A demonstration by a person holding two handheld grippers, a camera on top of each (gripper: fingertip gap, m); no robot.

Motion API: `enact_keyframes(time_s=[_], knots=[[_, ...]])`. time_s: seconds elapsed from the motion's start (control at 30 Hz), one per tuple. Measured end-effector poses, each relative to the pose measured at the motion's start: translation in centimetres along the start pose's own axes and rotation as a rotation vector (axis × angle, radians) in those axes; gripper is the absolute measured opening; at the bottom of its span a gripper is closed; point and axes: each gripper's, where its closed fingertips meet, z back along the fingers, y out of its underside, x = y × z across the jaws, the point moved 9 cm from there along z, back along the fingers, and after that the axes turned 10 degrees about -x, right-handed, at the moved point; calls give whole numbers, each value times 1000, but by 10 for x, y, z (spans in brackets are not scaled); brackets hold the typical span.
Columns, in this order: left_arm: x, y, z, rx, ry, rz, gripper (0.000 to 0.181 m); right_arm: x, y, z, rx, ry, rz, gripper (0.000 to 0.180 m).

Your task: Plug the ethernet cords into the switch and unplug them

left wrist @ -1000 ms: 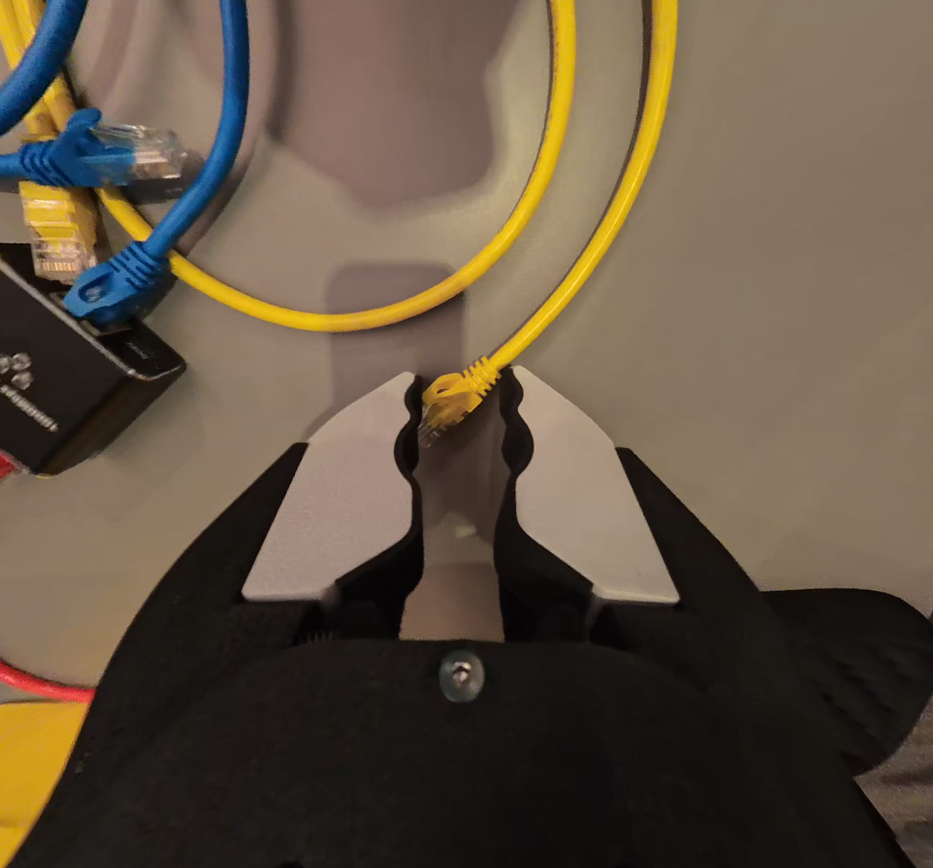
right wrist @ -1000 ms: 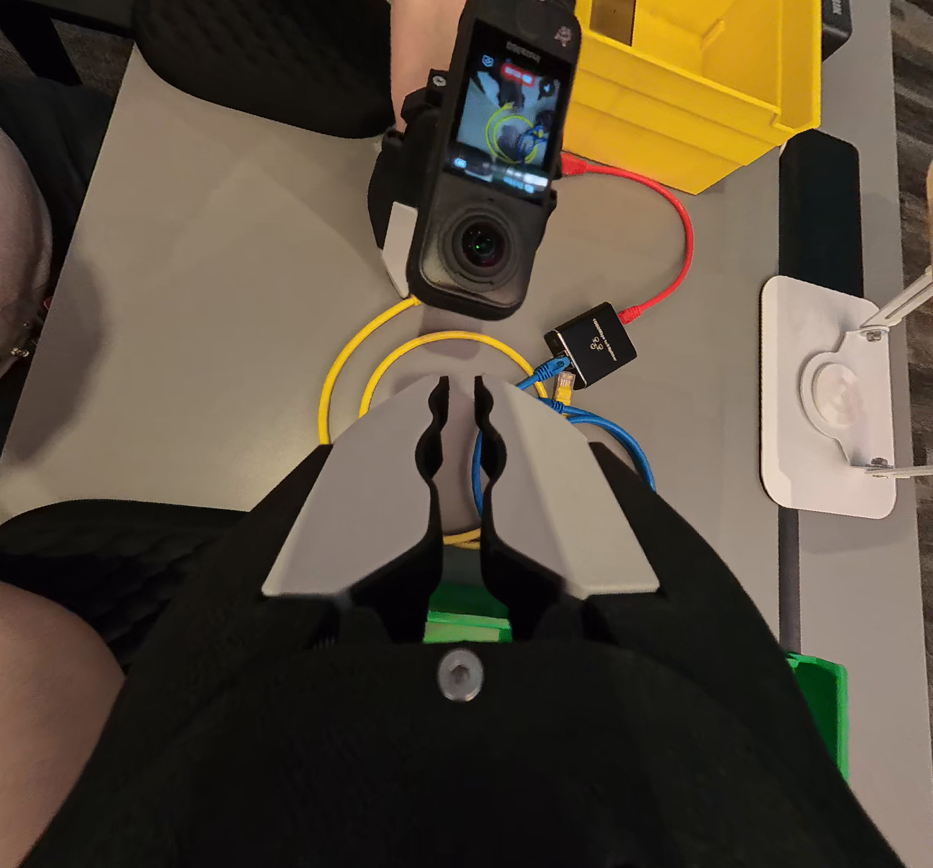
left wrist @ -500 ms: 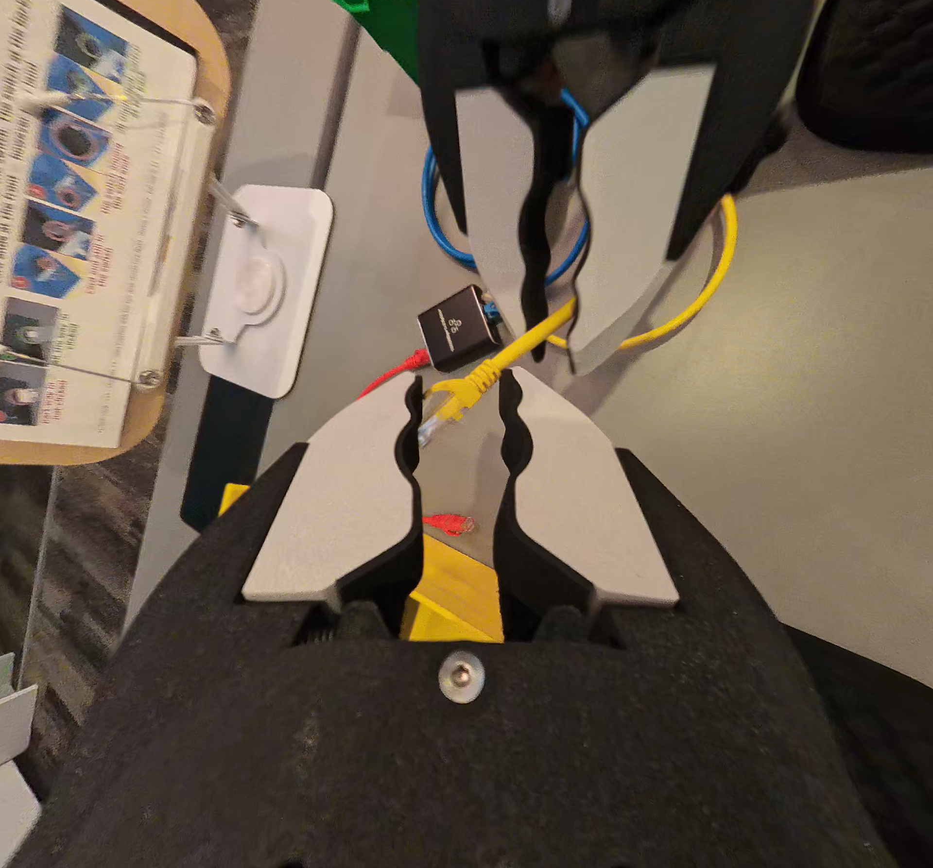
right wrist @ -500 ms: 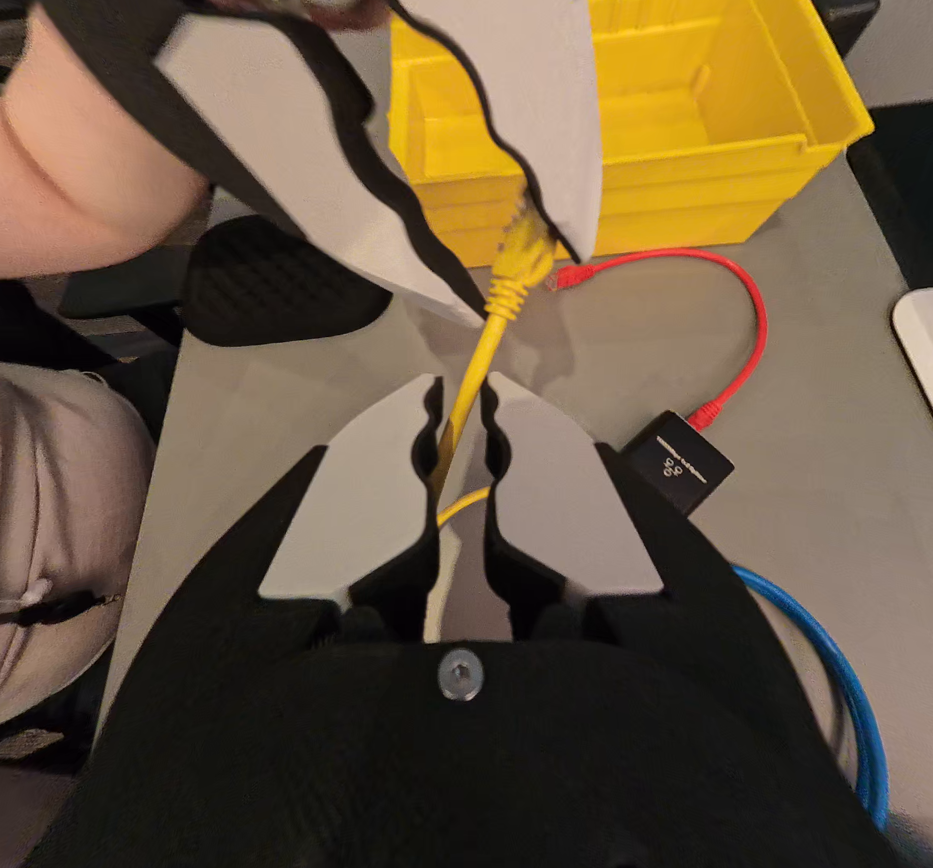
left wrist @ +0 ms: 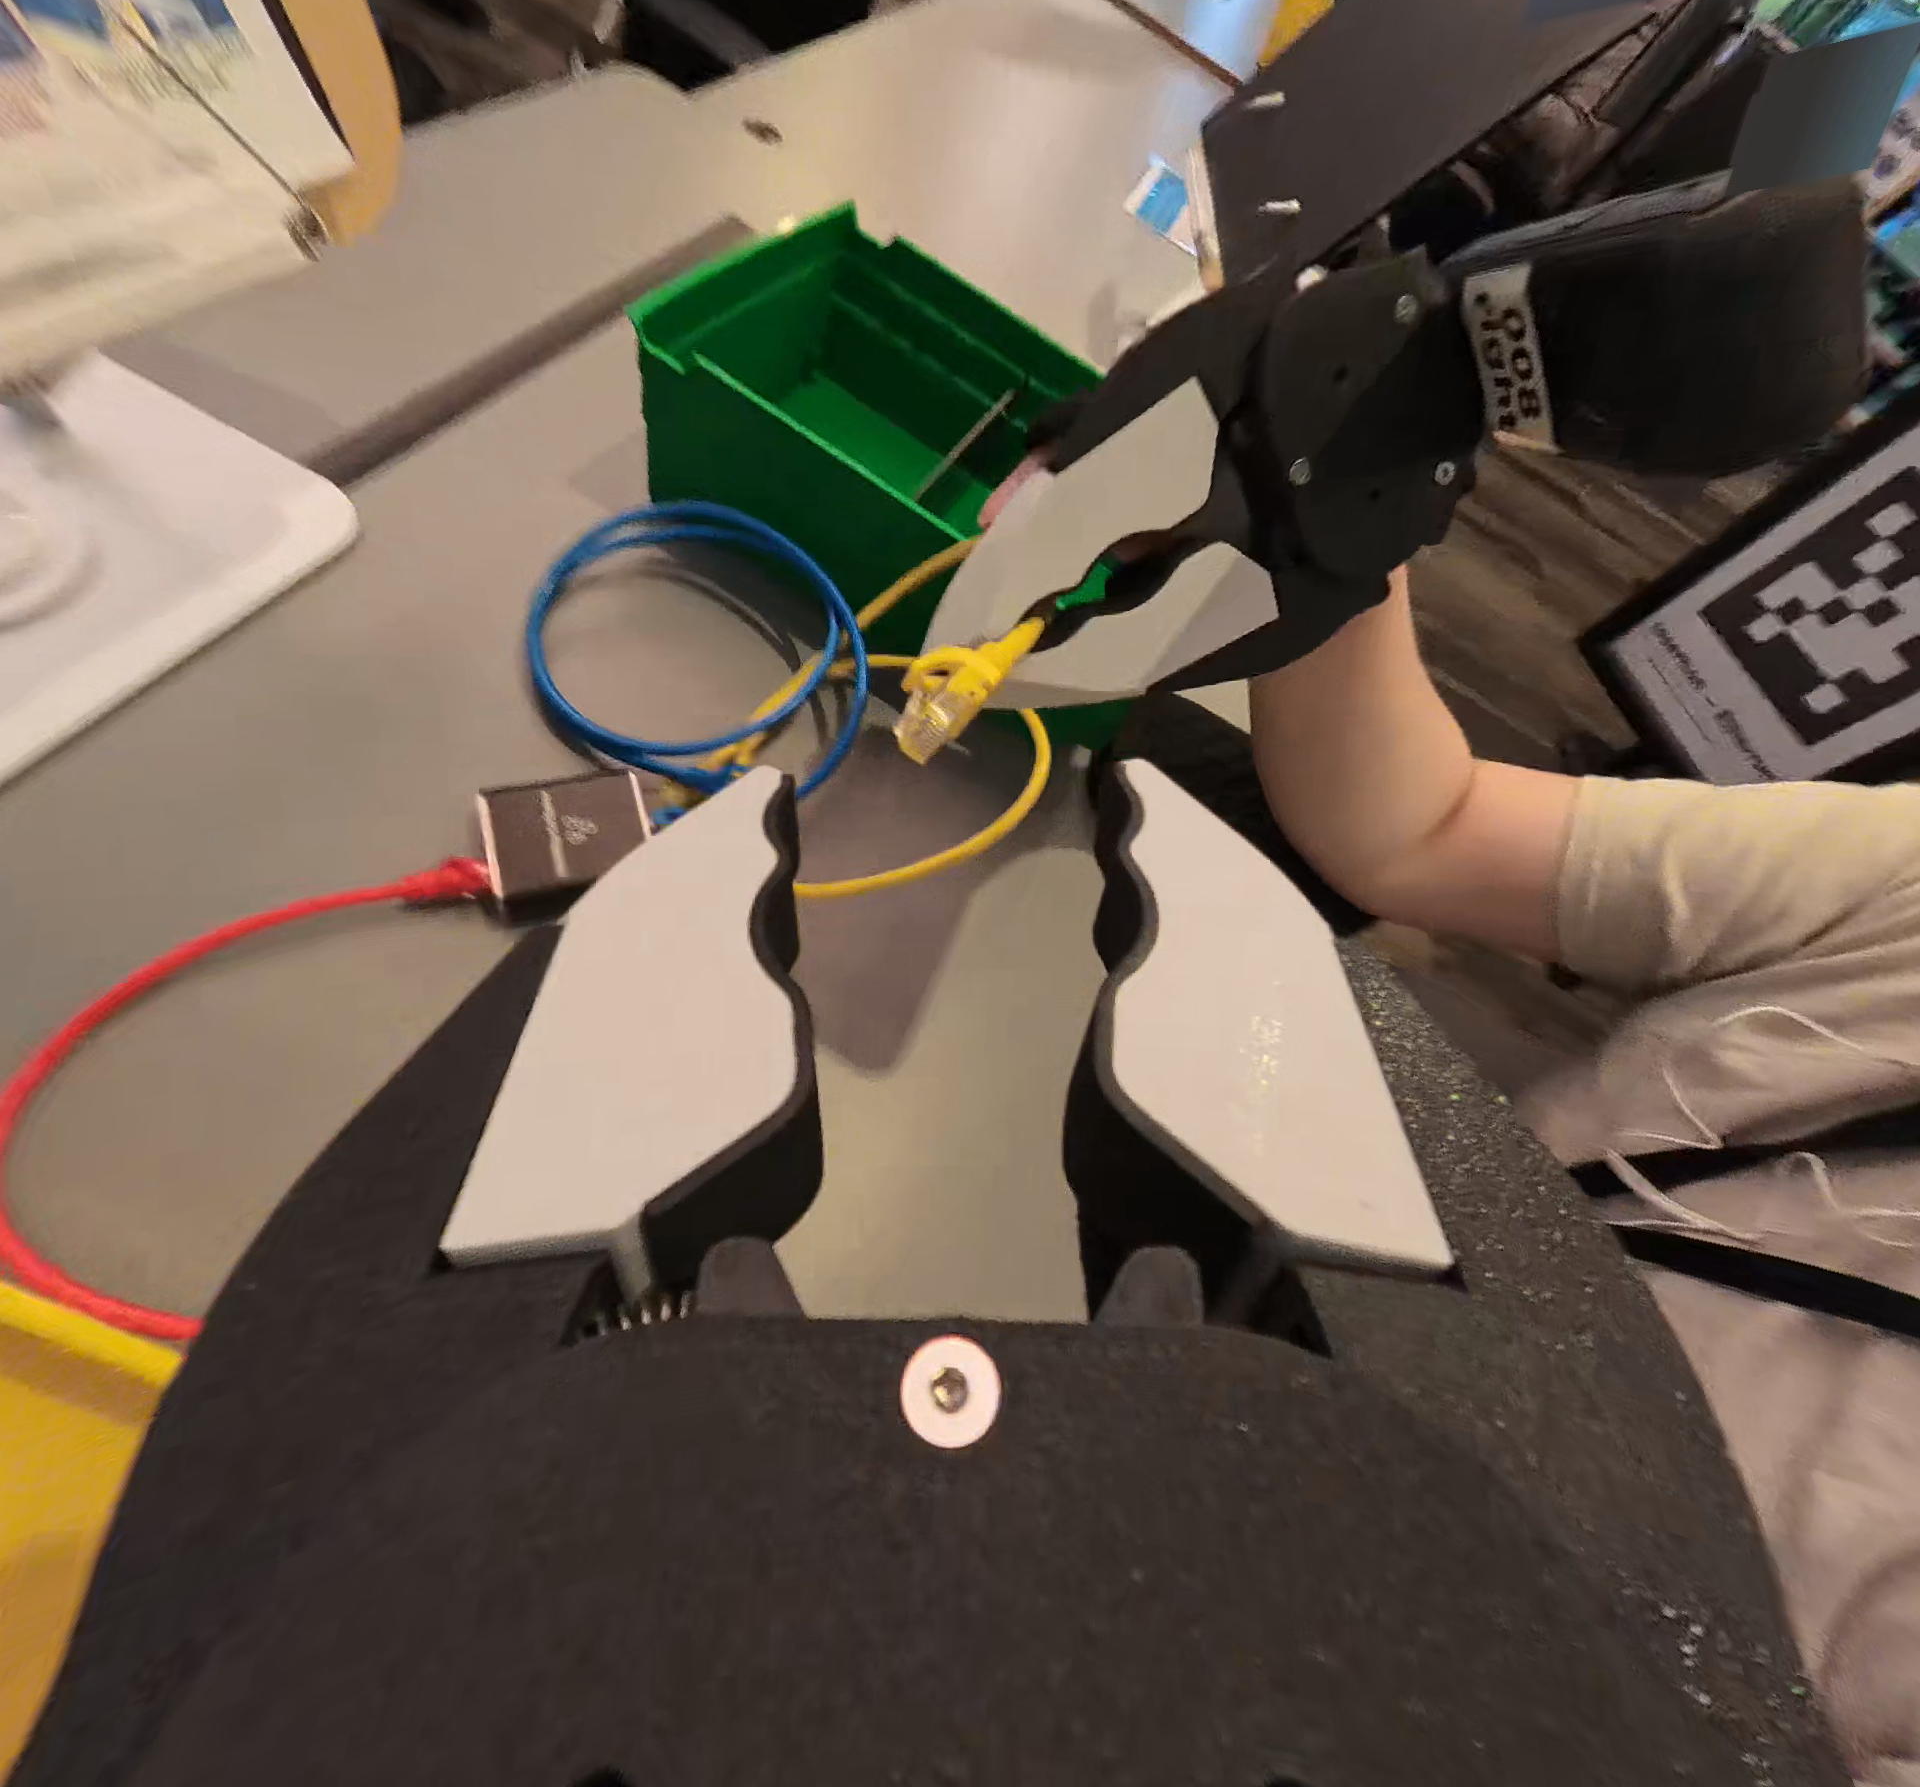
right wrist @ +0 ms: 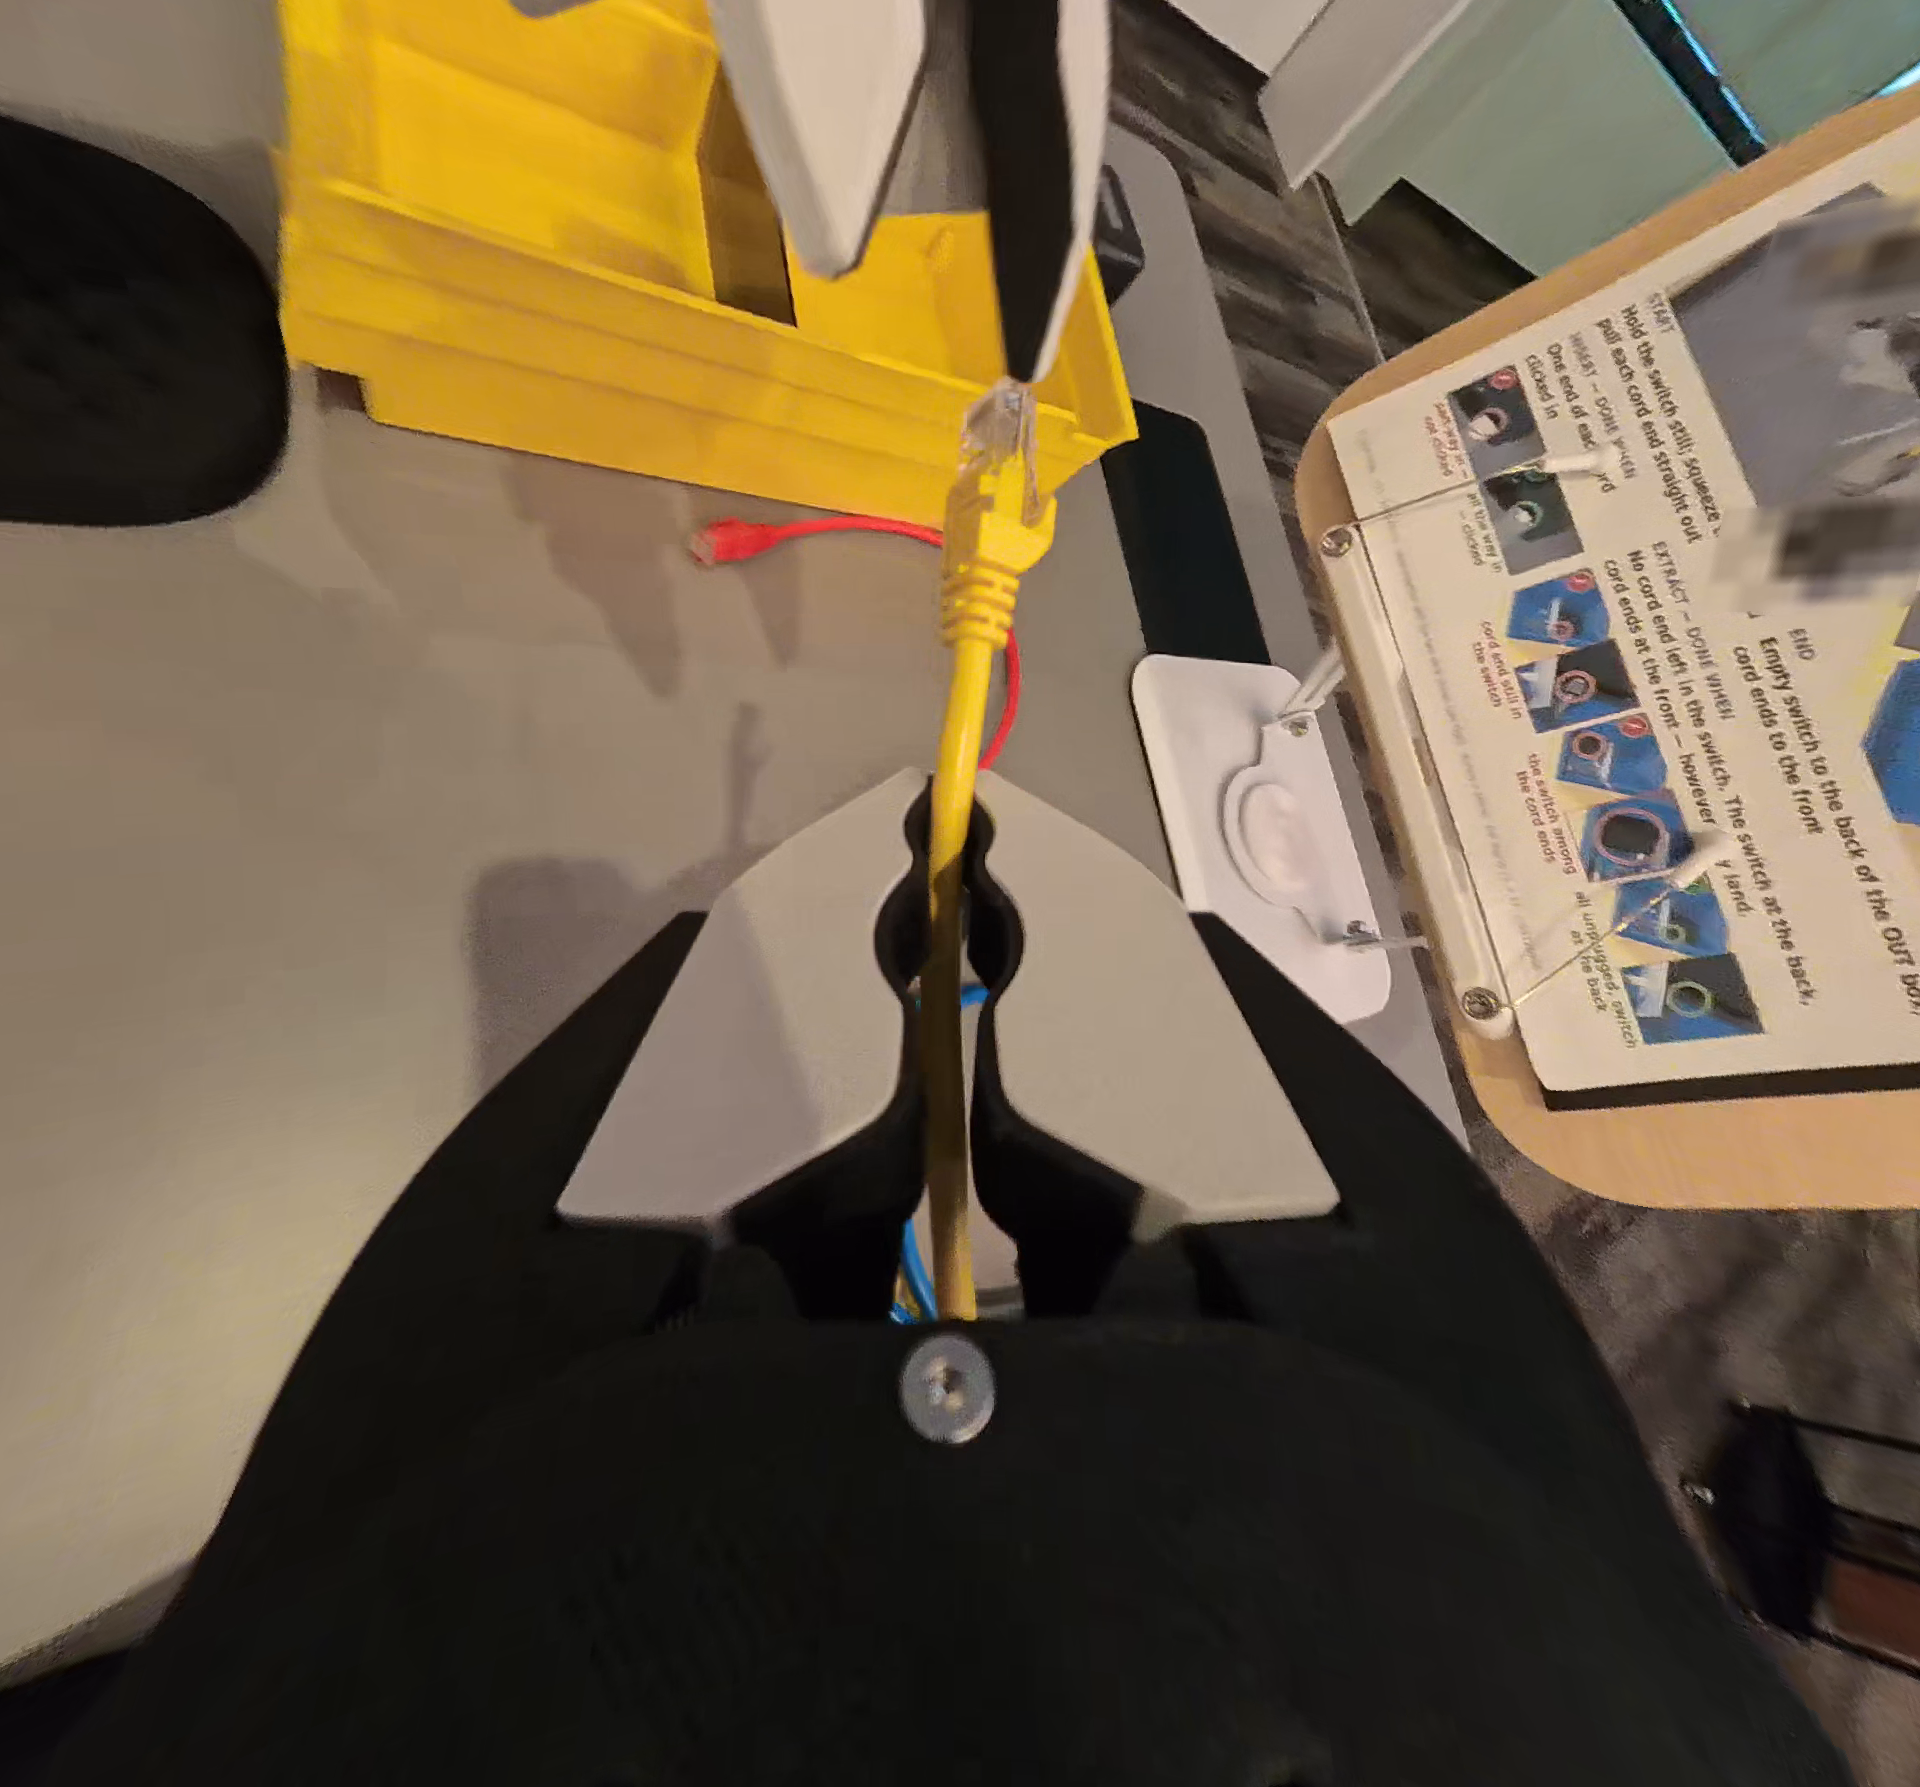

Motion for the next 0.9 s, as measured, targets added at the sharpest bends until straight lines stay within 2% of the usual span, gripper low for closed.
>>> enact_keyframes(time_s=[0.33, 0.4, 0.43, 0.5, 0.6, 0.7, 0.83, 0.9], knots=[[36, 17, -16, 17, 106, 377, 53, 9, -7, -18, 55, 171, 245, 2], [43, 20, -17, 11, 128, 424, 45, 11, -7, -21, 70, 208, 323, 2], [46, 21, -17, -1, 136, 443, 43, 12, -7, -23, 78, 215, 343, 2], [47, 21, -17, -14, 207, 464, 19, 12, -5, -26, 93, 215, 338, 1], [49, 25, -19, 13, 225, 474, 18, 11, -2, -27, 96, 235, 352, 1], [50, 27, -22, 29, 234, 491, 32, 11, -3, -27, 88, 263, 396, 1], [52, 26, -25, -13, 309, 536, 17, 13, -3, -28, 75, 281, 450, 2], [55, 27, -27, -23, 331, 544, 16, 12, -1, -29, 79, 301, 483, 1]])
